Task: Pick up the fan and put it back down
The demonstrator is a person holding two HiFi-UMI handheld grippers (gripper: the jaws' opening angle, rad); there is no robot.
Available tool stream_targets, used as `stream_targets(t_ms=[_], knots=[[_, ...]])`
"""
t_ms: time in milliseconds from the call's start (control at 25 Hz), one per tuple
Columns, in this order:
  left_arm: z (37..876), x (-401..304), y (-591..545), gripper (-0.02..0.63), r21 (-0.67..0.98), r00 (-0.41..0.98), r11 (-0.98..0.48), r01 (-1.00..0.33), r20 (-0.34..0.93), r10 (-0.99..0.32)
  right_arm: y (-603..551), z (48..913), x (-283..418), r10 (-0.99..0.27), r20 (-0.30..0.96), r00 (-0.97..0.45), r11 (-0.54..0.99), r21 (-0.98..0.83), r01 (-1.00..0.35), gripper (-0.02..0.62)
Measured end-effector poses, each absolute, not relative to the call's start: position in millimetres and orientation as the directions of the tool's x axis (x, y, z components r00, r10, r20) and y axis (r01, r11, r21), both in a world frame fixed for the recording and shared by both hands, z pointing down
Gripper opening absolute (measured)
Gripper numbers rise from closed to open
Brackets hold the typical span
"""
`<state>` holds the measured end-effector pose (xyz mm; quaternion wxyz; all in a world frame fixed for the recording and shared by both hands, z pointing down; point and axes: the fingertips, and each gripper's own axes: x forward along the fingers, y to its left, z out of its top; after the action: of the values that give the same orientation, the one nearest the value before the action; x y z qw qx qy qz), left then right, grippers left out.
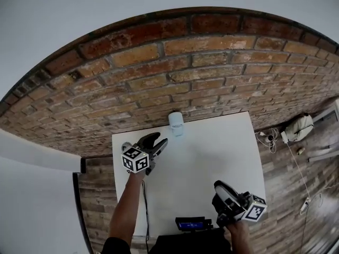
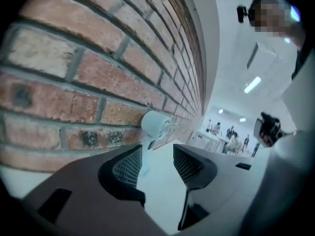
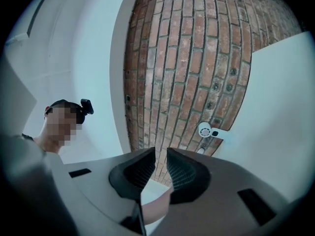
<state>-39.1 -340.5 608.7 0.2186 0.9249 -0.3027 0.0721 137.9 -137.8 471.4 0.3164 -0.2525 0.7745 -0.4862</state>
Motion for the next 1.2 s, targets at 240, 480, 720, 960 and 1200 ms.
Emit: stream_targets(t_ms=[240, 480, 720, 960, 1200], knots=[[556, -55, -233, 0.210, 0.634, 0.846, -0.661, -0.401, -0.021, -0.533, -131, 452, 124, -0.690, -0.265, -0.673, 0.435, -0.895, -0.093, 0.057], [525, -100, -158, 0.209, 0.730, 0.745, -0.611, -0.307, -0.216, -0.632, -96, 439, 116, -0.700, -0.235, -0.674, 0.430, -0.893, -0.135, 0.057], [493, -134, -125, 0.210, 0.721, 0.669, -0.648, -0.245, -0.358, -0.652, -51, 436, 113, -0.722, -0.204, -0.661, 0.421, -0.888, -0.186, 0.057], [451, -149, -98, 0.209, 0.667, 0.629, -0.715, -0.210, -0.468, -0.621, -28, 417, 98, -0.716, -0.203, -0.668, 0.455, -0.861, -0.226, 0.057], [423, -156, -62, 0.209, 0.622, 0.595, -0.747, -0.235, -0.516, -0.616, -20, 405, 87, -0.673, -0.248, -0.697, 0.491, -0.855, -0.170, 0.057]])
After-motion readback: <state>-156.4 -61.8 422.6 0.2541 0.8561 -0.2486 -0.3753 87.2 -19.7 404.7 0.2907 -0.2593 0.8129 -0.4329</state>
